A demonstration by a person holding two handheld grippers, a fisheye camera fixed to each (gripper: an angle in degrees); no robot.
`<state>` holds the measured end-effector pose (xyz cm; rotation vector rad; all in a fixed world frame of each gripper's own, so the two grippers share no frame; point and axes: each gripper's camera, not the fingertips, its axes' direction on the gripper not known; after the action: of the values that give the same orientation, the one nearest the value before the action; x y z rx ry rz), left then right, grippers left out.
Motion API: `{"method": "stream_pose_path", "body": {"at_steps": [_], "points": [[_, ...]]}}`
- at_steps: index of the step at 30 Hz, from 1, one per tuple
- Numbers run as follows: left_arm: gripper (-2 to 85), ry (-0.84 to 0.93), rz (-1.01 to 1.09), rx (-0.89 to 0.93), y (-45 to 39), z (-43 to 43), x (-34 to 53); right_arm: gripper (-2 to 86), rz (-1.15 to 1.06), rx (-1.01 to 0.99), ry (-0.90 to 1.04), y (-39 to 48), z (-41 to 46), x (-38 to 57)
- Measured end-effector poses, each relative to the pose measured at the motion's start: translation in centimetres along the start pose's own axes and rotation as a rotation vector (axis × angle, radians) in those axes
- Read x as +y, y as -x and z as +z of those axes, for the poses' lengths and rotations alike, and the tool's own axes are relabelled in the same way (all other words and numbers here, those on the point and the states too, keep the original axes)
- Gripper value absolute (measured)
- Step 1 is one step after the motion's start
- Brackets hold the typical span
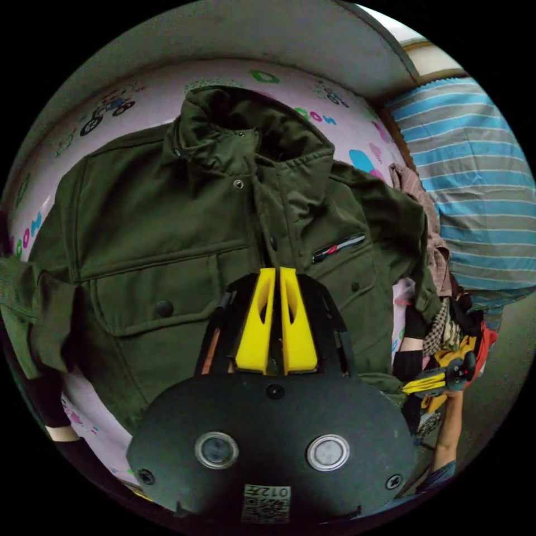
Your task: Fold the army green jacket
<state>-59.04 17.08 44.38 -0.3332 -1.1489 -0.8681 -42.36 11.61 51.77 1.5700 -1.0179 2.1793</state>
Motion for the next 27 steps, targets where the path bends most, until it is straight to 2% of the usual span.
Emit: {"method": "stream_pose_path", "body": {"at_steps": [5, 9, 15, 16, 17, 19, 21, 24, 26, 27], "points": [[0.1, -0.09, 0.156, 0.028, -3.6, -4.2, -0.9, -1.0, -0.107, -0.165, -0.129, 4.6, -2.2, 0.9], [0.0, -0.181, 0.252, 0.026, -5.3, -8.8, -2.3, -1.0, -0.21, -0.17, -0.141, 9.5, -1.5, -0.3], [-0.1, -0.091, 0.255, -0.064, -3.6, -6.1, -3.3, -1.0, -0.23, -0.16, -0.105, 13.5, 6.4, -6.1], [-0.1, -0.09, 0.238, -0.062, -3.1, -5.5, -3.2, -0.9, -0.242, -0.202, -0.102, 13.8, 8.0, -7.0], [-0.1, -0.088, 0.229, -0.057, -2.9, -5.2, -3.2, -0.9, -0.26, -0.343, -0.122, 14.0, 9.2, -7.7], [-0.1, -0.093, 0.213, -0.043, -2.5, -4.7, -3.0, -0.8, -0.257, -0.412, -0.121, 14.6, 11.0, -8.5], [-0.1, -0.096, 0.225, -0.048, -2.4, -4.3, -2.9, -0.7, -0.222, -0.309, -0.096, 15.2, 12.7, -8.8], [-0.1, -0.099, 0.217, -0.035, -2.2, -4.0, -2.8, 0.5, -0.12, -0.257, -0.22, 15.0, 13.1, -7.9], [0.0, -0.104, 0.2, -0.02, -2.0, -3.9, -2.6, 5.3, -0.007, -0.051, -0.302, 15.1, 13.2, -6.5], [0.0, -0.108, 0.193, -0.016, -2.1, -3.8, -2.5, 6.2, 0.009, -0.017, -0.309, 15.4, 13.4, -6.2]]}}
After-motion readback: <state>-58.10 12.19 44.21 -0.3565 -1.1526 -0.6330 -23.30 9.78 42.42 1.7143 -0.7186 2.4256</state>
